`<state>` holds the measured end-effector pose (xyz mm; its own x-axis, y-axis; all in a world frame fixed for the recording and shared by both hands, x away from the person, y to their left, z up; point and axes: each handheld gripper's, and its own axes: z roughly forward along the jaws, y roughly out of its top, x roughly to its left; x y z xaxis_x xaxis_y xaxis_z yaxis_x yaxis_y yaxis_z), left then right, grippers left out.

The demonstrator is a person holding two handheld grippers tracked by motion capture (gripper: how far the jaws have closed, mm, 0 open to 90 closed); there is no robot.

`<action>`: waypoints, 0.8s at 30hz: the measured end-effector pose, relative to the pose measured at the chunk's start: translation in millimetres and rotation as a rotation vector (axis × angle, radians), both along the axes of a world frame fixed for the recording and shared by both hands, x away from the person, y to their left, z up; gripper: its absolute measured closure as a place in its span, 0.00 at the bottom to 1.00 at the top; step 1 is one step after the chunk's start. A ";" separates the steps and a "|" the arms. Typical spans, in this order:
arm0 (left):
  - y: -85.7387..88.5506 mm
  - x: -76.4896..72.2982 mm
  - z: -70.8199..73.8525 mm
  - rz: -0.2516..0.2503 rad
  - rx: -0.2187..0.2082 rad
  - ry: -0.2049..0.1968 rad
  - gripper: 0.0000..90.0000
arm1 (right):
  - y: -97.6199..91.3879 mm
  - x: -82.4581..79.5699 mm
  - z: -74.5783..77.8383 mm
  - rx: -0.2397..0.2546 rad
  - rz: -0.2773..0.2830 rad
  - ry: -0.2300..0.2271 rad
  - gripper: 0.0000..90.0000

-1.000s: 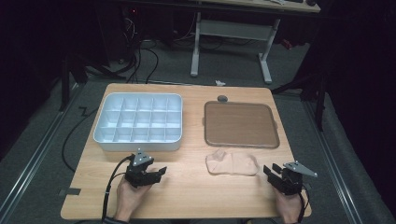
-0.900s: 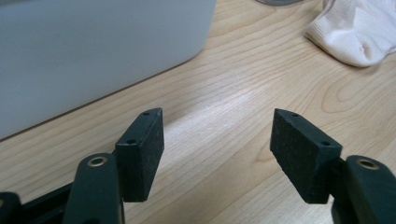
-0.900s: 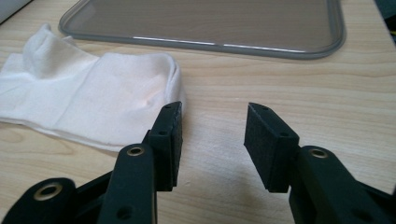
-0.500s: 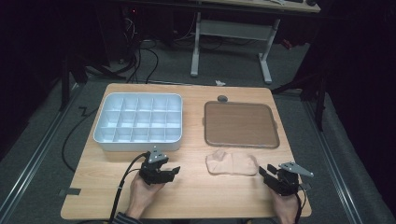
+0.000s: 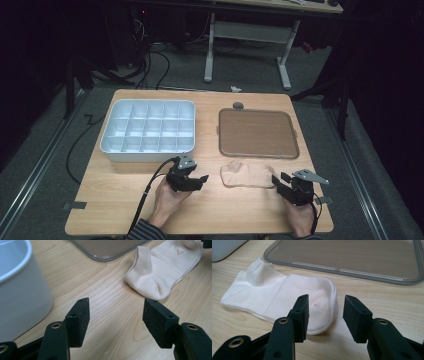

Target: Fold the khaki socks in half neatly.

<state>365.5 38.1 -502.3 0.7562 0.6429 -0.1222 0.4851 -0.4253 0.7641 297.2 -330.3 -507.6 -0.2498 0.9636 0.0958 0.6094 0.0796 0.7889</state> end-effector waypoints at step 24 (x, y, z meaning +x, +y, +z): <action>-47.4 18.2 -16.3 -0.032 -0.017 0.032 0.44 | 3.0 15.3 -6.7 -0.005 0.001 0.032 0.64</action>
